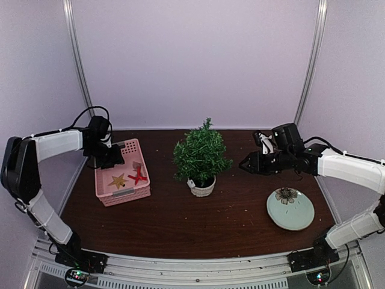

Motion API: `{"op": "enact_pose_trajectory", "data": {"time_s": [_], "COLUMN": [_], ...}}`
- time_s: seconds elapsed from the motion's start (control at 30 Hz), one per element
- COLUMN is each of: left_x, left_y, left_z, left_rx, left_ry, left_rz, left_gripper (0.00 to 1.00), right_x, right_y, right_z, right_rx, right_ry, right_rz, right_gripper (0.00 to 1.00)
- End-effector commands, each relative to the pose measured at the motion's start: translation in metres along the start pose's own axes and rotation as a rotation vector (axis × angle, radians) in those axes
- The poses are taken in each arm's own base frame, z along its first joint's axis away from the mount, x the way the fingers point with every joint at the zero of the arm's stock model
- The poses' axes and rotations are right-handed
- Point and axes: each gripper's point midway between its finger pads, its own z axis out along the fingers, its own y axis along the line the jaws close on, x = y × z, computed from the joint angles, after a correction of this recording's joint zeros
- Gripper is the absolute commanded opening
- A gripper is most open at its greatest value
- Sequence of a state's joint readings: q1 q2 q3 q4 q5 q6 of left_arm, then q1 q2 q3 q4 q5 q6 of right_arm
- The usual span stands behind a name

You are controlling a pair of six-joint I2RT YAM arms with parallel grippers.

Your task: Decorate the small christmas tree

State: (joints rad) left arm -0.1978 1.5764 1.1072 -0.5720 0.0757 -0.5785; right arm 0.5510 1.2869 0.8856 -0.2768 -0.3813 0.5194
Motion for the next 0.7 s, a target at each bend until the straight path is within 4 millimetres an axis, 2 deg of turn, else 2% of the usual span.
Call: {"op": "enact_pose_trajectory", "data": {"time_s": [0.0,0.13,0.27,0.43,0.53,0.67], "left_x": [-0.020,-0.019,-0.001,0.030,0.047,0.054], "left_y": [-0.014,0.004,0.025,0.019,0.024,0.021], "left_z": [0.025,0.034,0.023,0.007,0.008,0.016], "left_rx": [0.030,-0.078,-0.187,-0.211,-0.305,-0.353], "left_ry": [0.051,0.119,0.183,0.187,0.214,0.207], "left_rz": [0.100,0.132,0.100,-0.008,-0.095,-0.166], "left_gripper": [0.47,0.47,0.42,0.40,0.38,0.35], "right_x": [-0.020,-0.025,-0.030,-0.034,-0.035,-0.034], "right_y": [-0.001,-0.001,-0.001,-0.001,-0.002,-0.001], "right_z": [-0.011,-0.011,-0.009,-0.004,0.001,0.008], "right_rx": [0.052,0.066,0.073,0.078,0.074,0.060], "right_ry": [-0.047,-0.040,-0.033,-0.033,-0.027,-0.013], "right_rz": [-0.057,-0.062,-0.067,-0.067,-0.065,-0.060], "right_gripper": [0.43,0.43,0.43,0.43,0.43,0.43]}}
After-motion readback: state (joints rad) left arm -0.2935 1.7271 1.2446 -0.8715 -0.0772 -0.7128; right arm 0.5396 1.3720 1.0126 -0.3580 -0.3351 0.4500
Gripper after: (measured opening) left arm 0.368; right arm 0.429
